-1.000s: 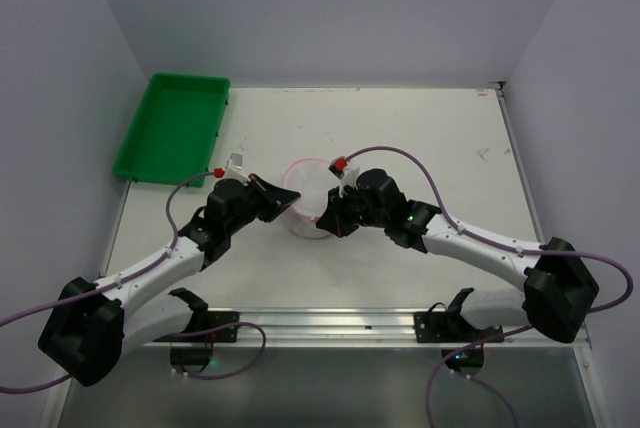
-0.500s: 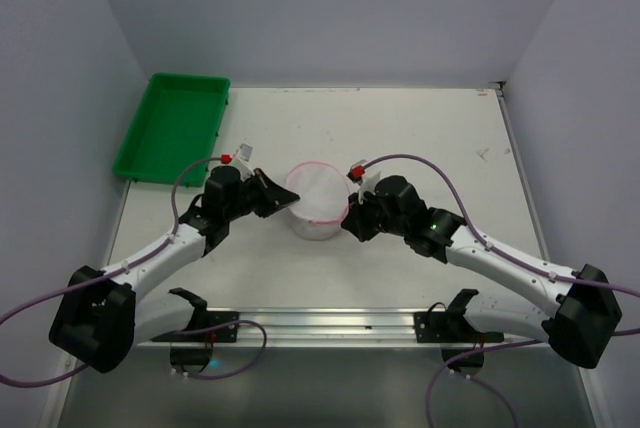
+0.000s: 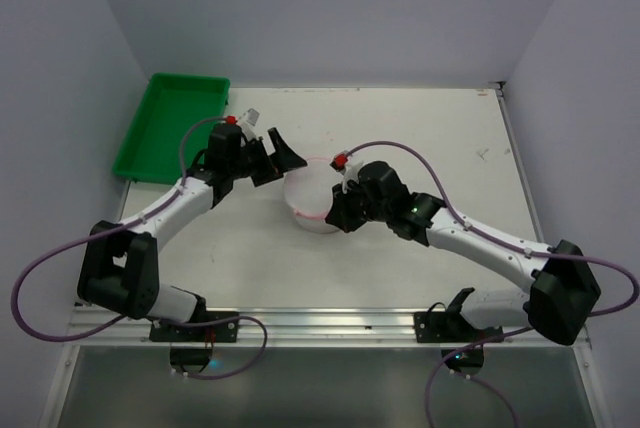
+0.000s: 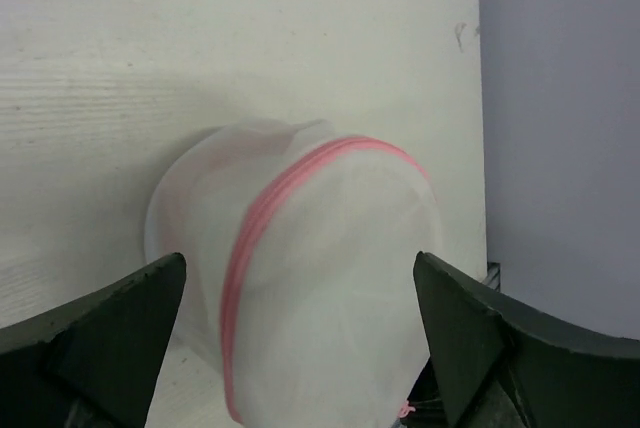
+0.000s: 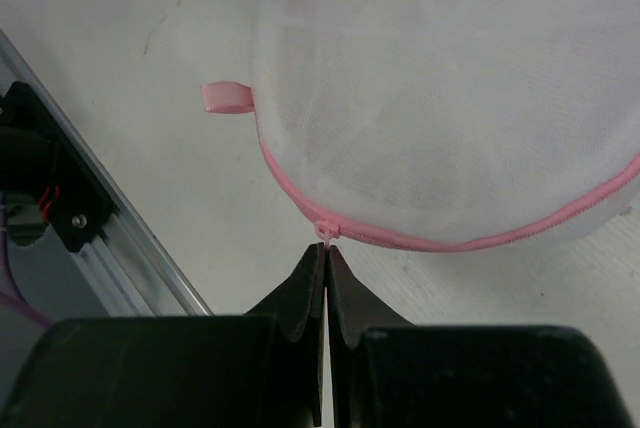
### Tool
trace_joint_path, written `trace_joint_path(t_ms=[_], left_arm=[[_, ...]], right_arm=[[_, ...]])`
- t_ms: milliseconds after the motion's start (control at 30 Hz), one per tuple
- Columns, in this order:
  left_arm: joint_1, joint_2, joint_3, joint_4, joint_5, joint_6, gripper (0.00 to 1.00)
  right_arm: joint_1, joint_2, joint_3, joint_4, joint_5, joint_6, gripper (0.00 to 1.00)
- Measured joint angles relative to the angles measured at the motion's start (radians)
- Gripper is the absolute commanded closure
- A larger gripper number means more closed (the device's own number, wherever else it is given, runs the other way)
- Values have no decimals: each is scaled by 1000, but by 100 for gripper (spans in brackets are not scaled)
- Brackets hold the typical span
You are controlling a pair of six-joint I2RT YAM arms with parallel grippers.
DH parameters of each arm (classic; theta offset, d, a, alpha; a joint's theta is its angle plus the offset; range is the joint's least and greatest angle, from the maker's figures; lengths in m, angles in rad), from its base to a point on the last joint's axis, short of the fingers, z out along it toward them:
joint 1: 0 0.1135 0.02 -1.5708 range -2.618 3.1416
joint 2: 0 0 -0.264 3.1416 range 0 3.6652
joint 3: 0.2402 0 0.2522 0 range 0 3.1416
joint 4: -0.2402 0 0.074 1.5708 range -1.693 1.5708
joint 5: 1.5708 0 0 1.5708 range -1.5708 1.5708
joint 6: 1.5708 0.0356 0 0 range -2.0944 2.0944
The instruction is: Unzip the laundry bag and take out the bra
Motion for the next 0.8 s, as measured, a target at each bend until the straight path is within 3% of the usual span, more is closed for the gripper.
trace_joint_path(t_ms=[133,300,400,467,600,800], left_arm=[[-2,-91,-48,-40,-119,-71,0],[-63,-378,-233,-89,-274,-224,2],[-126,-447,-282,-121,-331,-297,4],[-165,-460,-303,-138,-358,-343,10],[-211,-433,-325,-138,-378,-404,30],[-256,-346,-321,-104,-403,-434,94]], right_arm=[[10,78,53,29,-41,48,100],[33,147,91,83,-68,100,100],[49,169,95,102,-76,122,100],[57,175,95,109,-76,129,100],[64,176,95,119,-76,137,100],[66,175,95,116,-71,132,100]])
